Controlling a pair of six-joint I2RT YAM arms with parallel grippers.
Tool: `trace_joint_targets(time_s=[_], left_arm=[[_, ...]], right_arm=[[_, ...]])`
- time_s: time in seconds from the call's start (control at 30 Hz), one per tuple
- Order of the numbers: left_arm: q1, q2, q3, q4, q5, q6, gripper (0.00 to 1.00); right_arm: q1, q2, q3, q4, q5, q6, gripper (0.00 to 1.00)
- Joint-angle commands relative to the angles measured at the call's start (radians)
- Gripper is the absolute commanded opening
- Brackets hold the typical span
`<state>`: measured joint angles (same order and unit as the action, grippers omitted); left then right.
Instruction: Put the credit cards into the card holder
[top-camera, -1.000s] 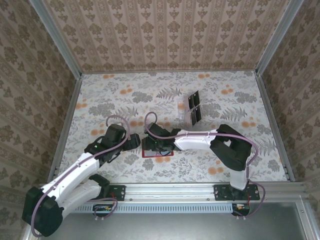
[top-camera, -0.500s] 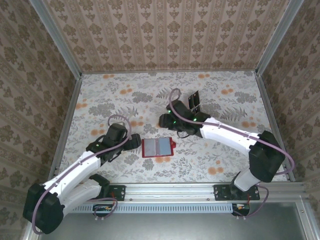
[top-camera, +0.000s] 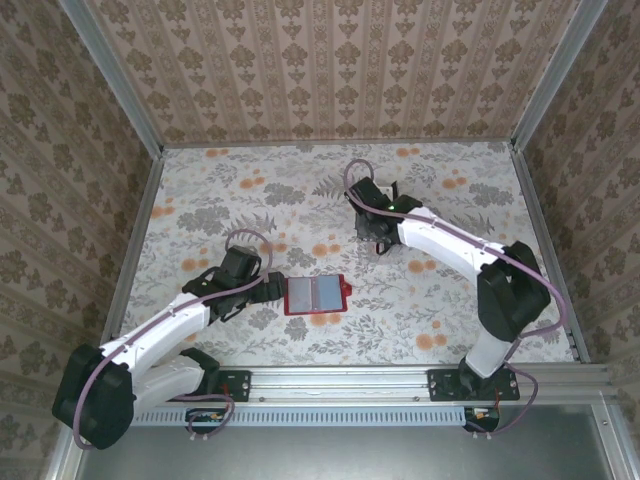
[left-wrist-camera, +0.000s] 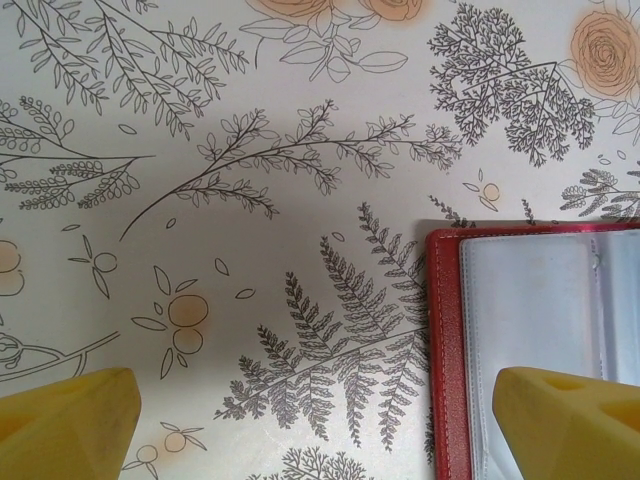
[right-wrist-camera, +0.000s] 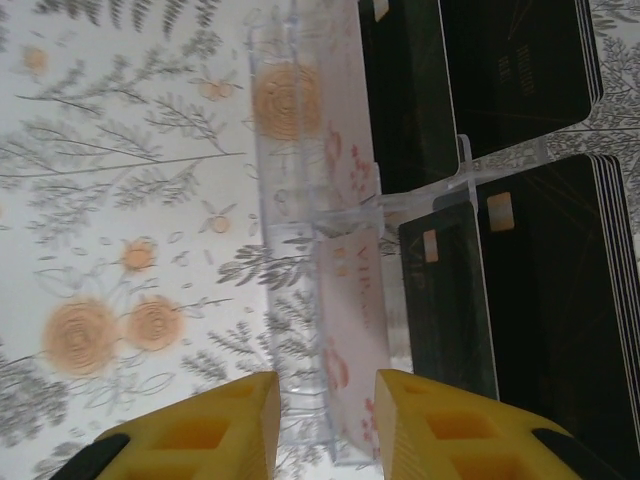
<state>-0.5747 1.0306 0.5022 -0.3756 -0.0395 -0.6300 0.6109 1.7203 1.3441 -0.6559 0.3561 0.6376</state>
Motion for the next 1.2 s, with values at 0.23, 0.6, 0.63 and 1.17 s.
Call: trace_joint_targets(time_s=[0.23,0.6,0.63,1.17], left_arm=[[-0.004,-0.01,0.014,0.0,0.005,0.03,1.0],[-0.004,-0.01,0.007,0.008,0.005,0.026,1.0],[-0.004,-0.011,0.007,0.007,0.005,0.026,1.0],[-0.004,-0.007,0.001,0.016,0.003,0.021,1.0]], right_arm=[[-0.017,0.132,0.093,-0.1,0.103,-0.07,0.33],[-0.022,0.183,0.106,-0.09,0.03,-0.074,0.32],[-0.022,0.183,0.106,-0.088,0.022,-0.073,0.32],[-0.042,0.15,0.071,-0.049,-0.027,-0.056,0.14]])
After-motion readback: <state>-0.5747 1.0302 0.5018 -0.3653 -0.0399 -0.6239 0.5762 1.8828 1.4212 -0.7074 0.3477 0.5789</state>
